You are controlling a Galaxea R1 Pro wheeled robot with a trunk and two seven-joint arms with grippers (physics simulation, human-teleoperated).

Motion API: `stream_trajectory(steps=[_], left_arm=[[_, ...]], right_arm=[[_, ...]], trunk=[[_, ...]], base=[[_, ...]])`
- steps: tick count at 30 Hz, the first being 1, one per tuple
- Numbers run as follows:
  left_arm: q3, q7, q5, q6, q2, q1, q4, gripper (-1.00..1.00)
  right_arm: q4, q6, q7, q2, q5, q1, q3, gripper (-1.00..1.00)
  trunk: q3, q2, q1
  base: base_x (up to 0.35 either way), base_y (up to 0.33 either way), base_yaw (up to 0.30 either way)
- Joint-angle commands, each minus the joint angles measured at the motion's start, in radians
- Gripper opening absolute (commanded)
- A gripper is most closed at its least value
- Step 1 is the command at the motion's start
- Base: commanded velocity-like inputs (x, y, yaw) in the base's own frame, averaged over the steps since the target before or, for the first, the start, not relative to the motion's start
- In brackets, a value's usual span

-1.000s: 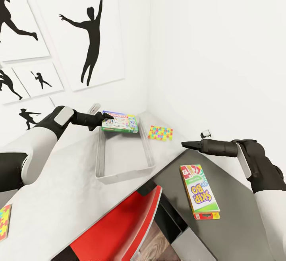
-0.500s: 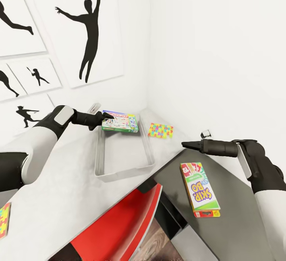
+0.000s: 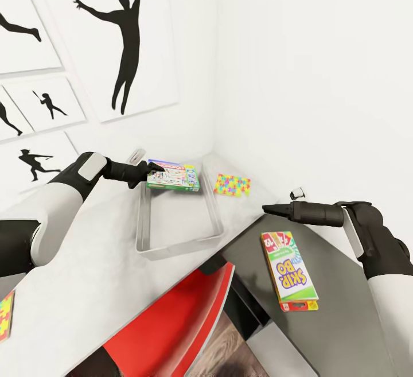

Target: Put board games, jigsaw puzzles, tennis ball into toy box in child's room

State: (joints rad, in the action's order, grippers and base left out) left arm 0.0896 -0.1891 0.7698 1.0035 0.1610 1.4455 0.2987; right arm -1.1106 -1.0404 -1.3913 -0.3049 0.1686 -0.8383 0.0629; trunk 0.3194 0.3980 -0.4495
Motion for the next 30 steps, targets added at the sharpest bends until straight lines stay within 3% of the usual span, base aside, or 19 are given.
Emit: stream_trajectory(steps=[1,30], left_arm=[[0.009,-0.006,-0.004,0.0,0.001,0.001,0.0,-1.0],[-0.003,0.041,0.001,-0.012,0.001,0.001,0.0,-1.0]], right_arm=[[0.0,-0.007,-0.002,0.0,0.002,-0.001,0.0,1.0],[0.0,-0.007,-0.002,-0.002,0.002,-0.001,0.001,1.0]], trunk=[[0.003,0.002,-0.001],[0.051,0.002,-0.001]], base=[[0.0,0.0,0.0],[0.0,0.0,0.0]])
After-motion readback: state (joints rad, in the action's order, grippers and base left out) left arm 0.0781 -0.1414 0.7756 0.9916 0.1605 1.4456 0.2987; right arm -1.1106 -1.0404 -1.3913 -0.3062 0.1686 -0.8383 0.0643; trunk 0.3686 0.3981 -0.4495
